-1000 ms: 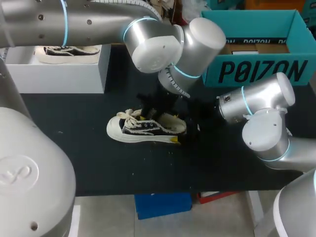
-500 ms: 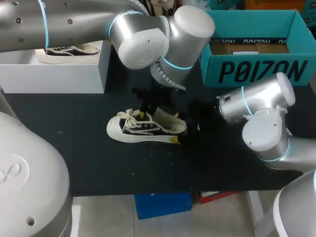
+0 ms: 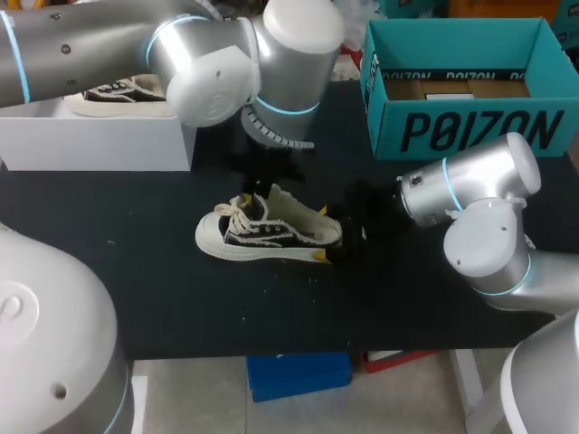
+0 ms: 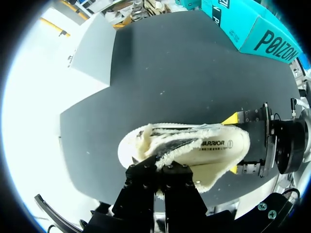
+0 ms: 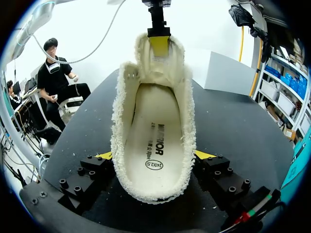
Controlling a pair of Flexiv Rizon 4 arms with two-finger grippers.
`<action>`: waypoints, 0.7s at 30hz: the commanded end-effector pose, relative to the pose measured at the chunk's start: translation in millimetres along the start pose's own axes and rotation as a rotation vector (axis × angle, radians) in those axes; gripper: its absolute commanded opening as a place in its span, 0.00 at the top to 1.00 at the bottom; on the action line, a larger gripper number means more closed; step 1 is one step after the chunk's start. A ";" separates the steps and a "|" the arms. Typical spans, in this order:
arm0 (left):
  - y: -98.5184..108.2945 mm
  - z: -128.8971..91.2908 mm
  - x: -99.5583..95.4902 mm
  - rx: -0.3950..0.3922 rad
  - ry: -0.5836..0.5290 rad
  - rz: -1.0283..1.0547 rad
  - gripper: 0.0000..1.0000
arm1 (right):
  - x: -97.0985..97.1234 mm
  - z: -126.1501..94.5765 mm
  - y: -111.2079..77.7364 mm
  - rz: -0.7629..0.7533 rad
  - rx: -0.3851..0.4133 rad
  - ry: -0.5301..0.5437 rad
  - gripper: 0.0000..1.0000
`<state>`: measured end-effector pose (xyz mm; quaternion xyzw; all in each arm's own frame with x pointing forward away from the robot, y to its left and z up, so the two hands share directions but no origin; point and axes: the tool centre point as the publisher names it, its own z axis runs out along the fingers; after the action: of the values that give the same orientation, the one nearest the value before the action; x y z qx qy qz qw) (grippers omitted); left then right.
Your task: Take the shoe out of the shoebox, open the shoe tongue, remove and reinsert the insole, then place the shoe into the shoebox
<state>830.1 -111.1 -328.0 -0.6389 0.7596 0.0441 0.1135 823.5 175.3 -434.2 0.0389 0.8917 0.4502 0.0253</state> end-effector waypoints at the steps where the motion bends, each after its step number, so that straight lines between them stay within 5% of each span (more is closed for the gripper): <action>1: 8.4 1.9 -12.3 0.050 0.115 -0.005 1.00 | -1.4 3.8 -2.2 0.000 0.000 -0.002 1.00; 21: 20.9 17.1 -46.2 0.160 0.317 -0.077 1.00 | -1.4 3.8 -2.2 0.000 0.000 -0.002 1.00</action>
<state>823.4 -71.6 -334.9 -0.6639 0.7392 -0.0612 0.0949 823.7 176.5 -433.9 0.0382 0.8916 0.4505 0.0254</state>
